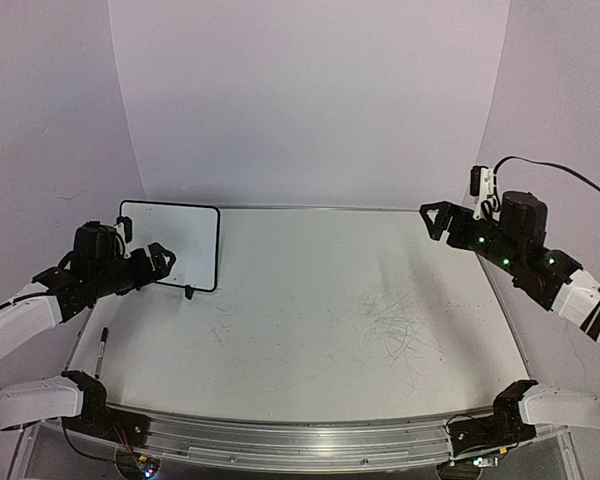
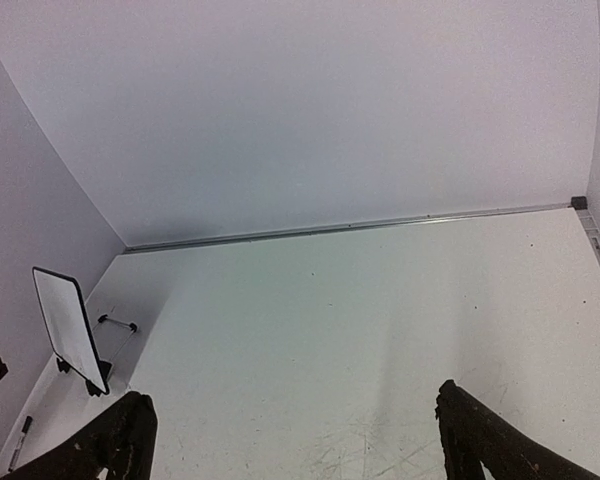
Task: Write a sentence on the whiteboard
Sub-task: Move the whiteboard to the center of the board.
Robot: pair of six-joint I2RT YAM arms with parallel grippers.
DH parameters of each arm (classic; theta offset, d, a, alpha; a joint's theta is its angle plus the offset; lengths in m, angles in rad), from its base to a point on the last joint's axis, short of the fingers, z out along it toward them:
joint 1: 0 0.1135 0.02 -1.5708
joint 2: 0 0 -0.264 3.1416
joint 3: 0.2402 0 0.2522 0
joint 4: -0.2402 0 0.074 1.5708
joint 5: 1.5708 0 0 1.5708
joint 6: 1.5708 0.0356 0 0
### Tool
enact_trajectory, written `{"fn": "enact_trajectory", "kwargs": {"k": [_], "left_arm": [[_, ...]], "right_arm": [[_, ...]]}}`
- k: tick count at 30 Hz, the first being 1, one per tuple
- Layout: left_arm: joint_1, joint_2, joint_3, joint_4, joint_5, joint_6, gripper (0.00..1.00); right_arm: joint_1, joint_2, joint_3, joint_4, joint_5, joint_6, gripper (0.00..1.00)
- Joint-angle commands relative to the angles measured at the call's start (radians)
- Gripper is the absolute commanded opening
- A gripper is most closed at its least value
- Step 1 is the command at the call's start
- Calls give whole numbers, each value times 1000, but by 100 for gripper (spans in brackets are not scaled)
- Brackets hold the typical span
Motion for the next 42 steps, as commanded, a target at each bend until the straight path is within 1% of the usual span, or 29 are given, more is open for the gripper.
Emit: {"fn": "enact_trajectory", "kwargs": {"k": [1, 5, 9, 11, 13, 16, 20, 25, 29, 31, 33, 37, 42], "left_arm": [[-5, 127, -18, 16, 42, -13, 99], [-6, 206, -49, 59, 76, -21, 97], [-17, 233, -94, 129, 90, -27, 91], [-39, 257, -106, 159, 84, -33, 88], [-74, 299, -102, 166, 51, -35, 82], [-124, 366, -74, 175, -30, -21, 76], [-136, 493, -9, 181, -131, 43, 70], [-137, 639, 58, 192, -225, 115, 69], [-137, 696, 85, 249, -236, 198, 66], [-136, 724, 110, 251, -240, 221, 63], [-136, 744, 130, 291, -231, 239, 61], [-136, 795, 173, 299, -223, 267, 52], [-137, 825, 197, 298, -217, 275, 35]], "right_arm": [[4, 22, 18, -2, 28, -9, 98], [3, -5, -11, 0, 66, -54, 98], [3, -25, -41, -2, 135, -50, 98], [3, -34, -51, -3, 121, -46, 98], [3, -43, -59, 2, 74, -47, 98], [3, -62, -72, 29, 32, -42, 98], [3, -80, -73, 36, 2, -40, 98], [4, -111, -75, 36, -1, -37, 98], [3, -132, -92, 36, 0, -26, 98], [4, -136, -95, 36, -4, -21, 98], [3, -136, -95, 36, -7, -15, 98], [3, -130, -85, 36, -23, -5, 98], [3, -124, -77, 36, -43, 10, 98]]}}
